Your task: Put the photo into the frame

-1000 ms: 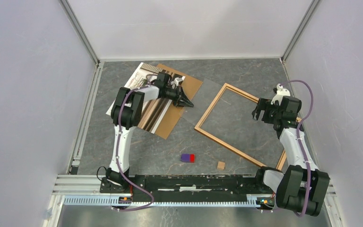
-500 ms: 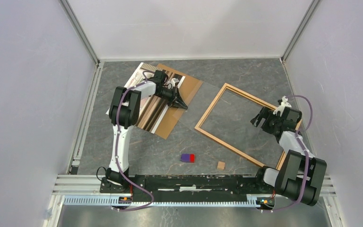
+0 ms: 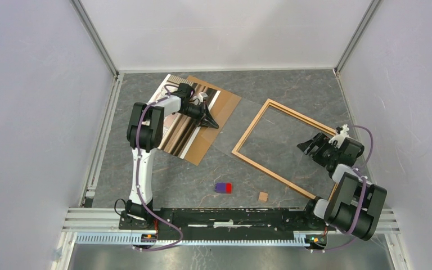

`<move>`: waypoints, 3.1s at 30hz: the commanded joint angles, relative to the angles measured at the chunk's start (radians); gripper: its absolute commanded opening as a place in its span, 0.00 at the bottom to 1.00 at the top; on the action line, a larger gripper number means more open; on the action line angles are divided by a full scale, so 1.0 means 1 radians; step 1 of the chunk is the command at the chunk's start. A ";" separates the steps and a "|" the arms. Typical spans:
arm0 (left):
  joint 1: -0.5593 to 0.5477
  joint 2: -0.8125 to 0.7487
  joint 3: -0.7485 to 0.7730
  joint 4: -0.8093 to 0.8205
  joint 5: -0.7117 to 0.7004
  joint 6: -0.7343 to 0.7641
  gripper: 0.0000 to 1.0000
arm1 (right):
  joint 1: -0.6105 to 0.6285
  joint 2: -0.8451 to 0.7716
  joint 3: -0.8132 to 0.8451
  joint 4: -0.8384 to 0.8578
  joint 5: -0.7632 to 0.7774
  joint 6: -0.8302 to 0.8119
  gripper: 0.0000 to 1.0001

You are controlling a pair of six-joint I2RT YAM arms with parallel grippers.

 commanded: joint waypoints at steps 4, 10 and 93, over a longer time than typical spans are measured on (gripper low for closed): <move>0.003 -0.060 0.008 0.036 -0.023 0.004 0.02 | -0.002 0.062 -0.070 0.152 -0.111 0.064 0.82; 0.000 -0.076 0.001 0.036 -0.021 0.006 0.02 | -0.004 0.105 -0.146 0.292 -0.131 0.124 0.80; -0.089 -0.068 -0.033 0.318 -0.001 -0.201 0.02 | -0.123 0.005 -0.107 0.322 -0.088 0.060 0.03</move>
